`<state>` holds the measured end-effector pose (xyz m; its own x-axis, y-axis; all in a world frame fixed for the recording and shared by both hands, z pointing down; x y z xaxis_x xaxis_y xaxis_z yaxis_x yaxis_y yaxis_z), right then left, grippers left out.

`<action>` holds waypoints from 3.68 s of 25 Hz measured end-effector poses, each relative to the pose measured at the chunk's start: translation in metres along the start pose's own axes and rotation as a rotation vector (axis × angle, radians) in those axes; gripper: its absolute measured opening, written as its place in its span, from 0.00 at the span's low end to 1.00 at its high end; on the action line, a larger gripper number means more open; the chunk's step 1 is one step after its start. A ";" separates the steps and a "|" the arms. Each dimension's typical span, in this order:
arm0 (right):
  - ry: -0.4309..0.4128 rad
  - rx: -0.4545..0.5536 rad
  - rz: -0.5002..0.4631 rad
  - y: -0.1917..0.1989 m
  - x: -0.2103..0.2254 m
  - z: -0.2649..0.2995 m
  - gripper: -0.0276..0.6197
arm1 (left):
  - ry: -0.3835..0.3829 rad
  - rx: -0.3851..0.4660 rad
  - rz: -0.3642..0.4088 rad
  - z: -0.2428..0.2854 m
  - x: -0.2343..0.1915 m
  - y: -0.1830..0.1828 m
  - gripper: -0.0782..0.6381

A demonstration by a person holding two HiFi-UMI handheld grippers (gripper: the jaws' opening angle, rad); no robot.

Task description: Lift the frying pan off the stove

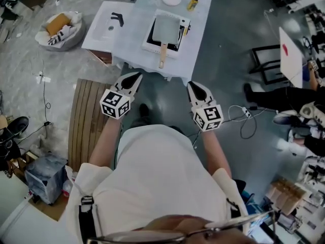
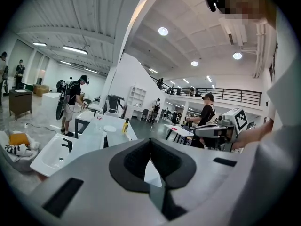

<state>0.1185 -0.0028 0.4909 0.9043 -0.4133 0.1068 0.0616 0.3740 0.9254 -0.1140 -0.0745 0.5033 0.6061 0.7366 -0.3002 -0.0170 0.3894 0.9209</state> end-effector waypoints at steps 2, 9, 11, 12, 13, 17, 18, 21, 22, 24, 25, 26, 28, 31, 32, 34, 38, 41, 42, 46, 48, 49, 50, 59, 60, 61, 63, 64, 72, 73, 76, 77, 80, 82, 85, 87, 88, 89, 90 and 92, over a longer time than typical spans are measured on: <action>0.015 0.003 0.001 -0.002 0.000 0.006 0.10 | 0.014 -0.004 -0.001 0.004 -0.007 -0.001 0.15; 0.054 -0.009 0.019 -0.001 0.004 0.026 0.10 | 0.058 -0.030 -0.001 0.017 -0.031 -0.003 0.15; 0.063 -0.015 0.022 -0.001 0.004 0.032 0.10 | 0.069 -0.035 -0.003 0.020 -0.037 -0.004 0.15; 0.066 -0.020 0.023 0.000 0.004 0.034 0.10 | 0.074 -0.039 -0.005 0.021 -0.039 -0.004 0.15; 0.067 -0.026 0.025 0.000 0.004 0.037 0.10 | 0.077 -0.044 -0.007 0.021 -0.042 -0.004 0.15; 0.063 -0.043 0.038 0.000 0.007 0.050 0.10 | 0.083 -0.058 -0.011 0.029 -0.055 -0.004 0.15; 0.061 -0.047 0.040 0.000 0.008 0.053 0.10 | 0.085 -0.060 -0.015 0.032 -0.057 -0.003 0.15; 0.049 -0.059 0.048 -0.001 0.009 0.061 0.10 | 0.086 -0.069 -0.025 0.037 -0.061 -0.002 0.15; 0.043 -0.064 0.050 -0.002 0.010 0.064 0.10 | 0.085 -0.074 -0.029 0.039 -0.062 -0.002 0.15; 0.027 -0.070 0.054 -0.002 0.013 0.070 0.10 | 0.081 -0.080 -0.039 0.044 -0.064 -0.002 0.15; 0.018 -0.074 0.054 -0.002 0.016 0.074 0.10 | 0.078 -0.082 -0.044 0.048 -0.066 -0.001 0.15; 0.008 -0.079 0.052 -0.002 0.019 0.078 0.10 | 0.074 -0.084 -0.047 0.052 -0.067 -0.001 0.15; -0.013 -0.090 0.050 -0.001 0.028 0.086 0.10 | 0.063 -0.087 -0.053 0.061 -0.069 0.000 0.15; -0.049 -0.107 0.053 -0.001 0.044 0.102 0.10 | 0.043 -0.090 -0.065 0.077 -0.074 -0.002 0.15; -0.064 -0.114 0.055 -0.001 0.049 0.108 0.10 | 0.037 -0.092 -0.072 0.083 -0.076 -0.002 0.15; -0.099 -0.127 0.060 0.000 0.058 0.122 0.10 | 0.027 -0.097 -0.090 0.095 -0.079 -0.001 0.15; -0.184 -0.166 0.070 0.004 0.071 0.152 0.10 | 0.010 -0.117 -0.144 0.120 -0.088 0.008 0.15; -0.252 -0.206 0.092 0.012 0.080 0.173 0.10 | 0.004 -0.138 -0.183 0.142 -0.096 0.015 0.15; -0.274 -0.219 0.103 0.016 0.083 0.180 0.10 | 0.005 -0.146 -0.197 0.148 -0.099 0.018 0.15; -0.347 -0.273 0.164 0.032 0.092 0.203 0.10 | 0.007 -0.185 -0.266 0.172 -0.107 0.034 0.15; -0.372 -0.301 0.196 0.042 0.096 0.213 0.10 | 0.001 -0.211 -0.304 0.183 -0.113 0.043 0.15; -0.385 -0.315 0.213 0.048 0.098 0.219 0.10 | 0.000 -0.226 -0.323 0.187 -0.116 0.048 0.16; -0.398 -0.329 0.230 0.054 0.098 0.223 0.10 | 0.000 -0.241 -0.344 0.192 -0.119 0.053 0.16; -0.522 -0.472 0.344 0.104 0.087 0.258 0.27 | 0.002 -0.376 -0.521 0.220 -0.137 0.099 0.29; -0.531 -0.484 0.362 0.108 0.086 0.261 0.29 | 0.008 -0.394 -0.547 0.224 -0.137 0.105 0.32; -0.540 -0.495 0.377 0.112 0.084 0.263 0.31 | 0.018 -0.409 -0.578 0.227 -0.138 0.110 0.35; -0.561 -0.518 0.400 0.120 0.079 0.267 0.35 | 0.041 -0.432 -0.642 0.234 -0.139 0.120 0.42; -0.573 -0.531 0.410 0.123 0.076 0.269 0.37 | 0.050 -0.442 -0.667 0.237 -0.140 0.124 0.45; -0.662 -0.595 0.480 0.146 0.057 0.280 0.44 | 0.150 -0.527 -0.738 0.267 -0.141 0.151 0.52; -0.672 -0.600 0.485 0.148 0.055 0.281 0.44 | 0.166 -0.530 -0.744 0.271 -0.140 0.152 0.52; -0.704 -0.612 0.505 0.152 0.050 0.285 0.44 | 0.213 -0.539 -0.762 0.281 -0.136 0.157 0.52; -0.716 -0.615 0.517 0.153 0.047 0.286 0.44 | 0.224 -0.550 -0.756 0.283 -0.134 0.159 0.52; -0.749 -0.626 0.550 0.158 0.039 0.288 0.44 | 0.245 -0.570 -0.736 0.288 -0.130 0.164 0.52; -0.766 -0.632 0.566 0.160 0.035 0.289 0.44 | 0.262 -0.566 -0.753 0.290 -0.128 0.166 0.52; -0.781 -0.625 0.573 0.160 0.033 0.289 0.44 | 0.284 -0.555 -0.776 0.292 -0.129 0.166 0.48; -0.795 -0.617 0.566 0.158 0.033 0.289 0.40 | 0.298 -0.539 -0.799 0.293 -0.130 0.166 0.44; -0.800 -0.615 0.558 0.158 0.032 0.289 0.40 | 0.304 -0.531 -0.806 0.293 -0.130 0.165 0.44; -0.803 -0.615 0.550 0.158 0.032 0.289 0.40 | 0.309 -0.523 -0.810 0.293 -0.130 0.165 0.44; -0.806 -0.615 0.543 0.157 0.031 0.288 0.40 | 0.313 -0.515 -0.810 0.292 -0.129 0.165 0.44; -0.811 -0.617 0.533 0.156 0.030 0.285 0.40 | 0.318 -0.503 -0.805 0.290 -0.127 0.164 0.44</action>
<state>0.0346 -0.1937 0.7427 0.3537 -0.4093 0.8411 0.1517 0.9124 0.3802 0.0369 -0.2644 0.7650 0.3457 0.2358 -0.9083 -0.0745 0.9718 0.2239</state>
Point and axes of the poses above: the fingertips, and each gripper's own axes: z forward along the fingers, x to its right, y out of its underside, the point moved 4 cm from there along -z, backward along the fingers
